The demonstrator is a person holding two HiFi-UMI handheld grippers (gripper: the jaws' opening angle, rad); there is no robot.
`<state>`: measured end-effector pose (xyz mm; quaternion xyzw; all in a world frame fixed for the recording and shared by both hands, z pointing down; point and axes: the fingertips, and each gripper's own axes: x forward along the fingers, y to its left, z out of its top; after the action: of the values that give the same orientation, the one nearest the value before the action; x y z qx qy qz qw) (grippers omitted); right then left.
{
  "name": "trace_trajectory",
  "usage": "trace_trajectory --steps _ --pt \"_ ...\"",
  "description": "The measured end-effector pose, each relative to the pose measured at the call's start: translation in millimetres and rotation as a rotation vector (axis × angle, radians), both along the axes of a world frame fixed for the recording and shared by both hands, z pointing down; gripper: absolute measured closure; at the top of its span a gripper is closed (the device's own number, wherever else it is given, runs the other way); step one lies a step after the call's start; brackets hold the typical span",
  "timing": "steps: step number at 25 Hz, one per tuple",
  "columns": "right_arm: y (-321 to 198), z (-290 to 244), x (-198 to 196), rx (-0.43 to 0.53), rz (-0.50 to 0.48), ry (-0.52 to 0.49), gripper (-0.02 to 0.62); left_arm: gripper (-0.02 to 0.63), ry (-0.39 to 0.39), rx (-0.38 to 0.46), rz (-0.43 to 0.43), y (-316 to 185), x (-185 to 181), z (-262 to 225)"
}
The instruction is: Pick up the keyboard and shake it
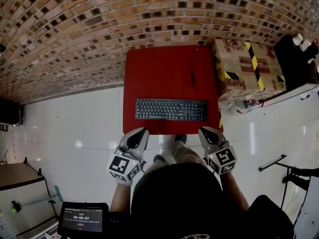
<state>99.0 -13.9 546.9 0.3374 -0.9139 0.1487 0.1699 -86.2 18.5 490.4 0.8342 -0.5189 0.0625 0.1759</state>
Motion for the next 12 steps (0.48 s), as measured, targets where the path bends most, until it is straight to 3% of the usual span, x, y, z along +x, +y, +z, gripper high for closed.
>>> trace_trajectory --steps 7,12 --pt "-47 11 33 -0.054 0.025 0.001 0.603 0.591 -0.061 -0.056 -0.003 -27 16 19" --pt "-63 19 39 -0.060 0.040 -0.014 0.603 0.591 -0.047 -0.117 -0.045 -34 5 40"
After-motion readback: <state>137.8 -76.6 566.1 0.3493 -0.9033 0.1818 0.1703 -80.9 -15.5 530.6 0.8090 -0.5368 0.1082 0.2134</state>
